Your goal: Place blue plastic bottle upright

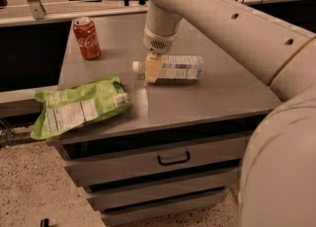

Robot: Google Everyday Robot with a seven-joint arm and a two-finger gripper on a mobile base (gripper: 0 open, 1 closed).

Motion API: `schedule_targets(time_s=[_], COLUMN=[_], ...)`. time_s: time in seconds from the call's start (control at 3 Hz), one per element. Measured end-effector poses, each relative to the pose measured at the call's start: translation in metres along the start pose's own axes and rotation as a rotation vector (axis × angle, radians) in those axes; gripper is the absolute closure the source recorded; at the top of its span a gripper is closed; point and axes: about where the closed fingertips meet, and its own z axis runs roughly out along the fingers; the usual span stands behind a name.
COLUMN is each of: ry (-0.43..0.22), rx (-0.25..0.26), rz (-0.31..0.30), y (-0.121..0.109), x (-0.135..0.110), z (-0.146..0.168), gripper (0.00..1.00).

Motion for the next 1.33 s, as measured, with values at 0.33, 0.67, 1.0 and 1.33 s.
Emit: schedule_targets(time_s=[0.33, 0.67, 1.0, 1.33], ry=[0.013, -0.027, -0.148, -0.162], rx=[-0.001, 0.019, 0.054, 0.053], rz=[-0.064, -0.123, -0.198, -0.217], y=[0.013, 0.026, 0.036, 0.038], x=[-0.005, -0.013, -0.018, -0.016], z=[-0.019, -0.051, -0.087, -0.089], gripper=[0.95, 1.0, 1.0, 1.0])
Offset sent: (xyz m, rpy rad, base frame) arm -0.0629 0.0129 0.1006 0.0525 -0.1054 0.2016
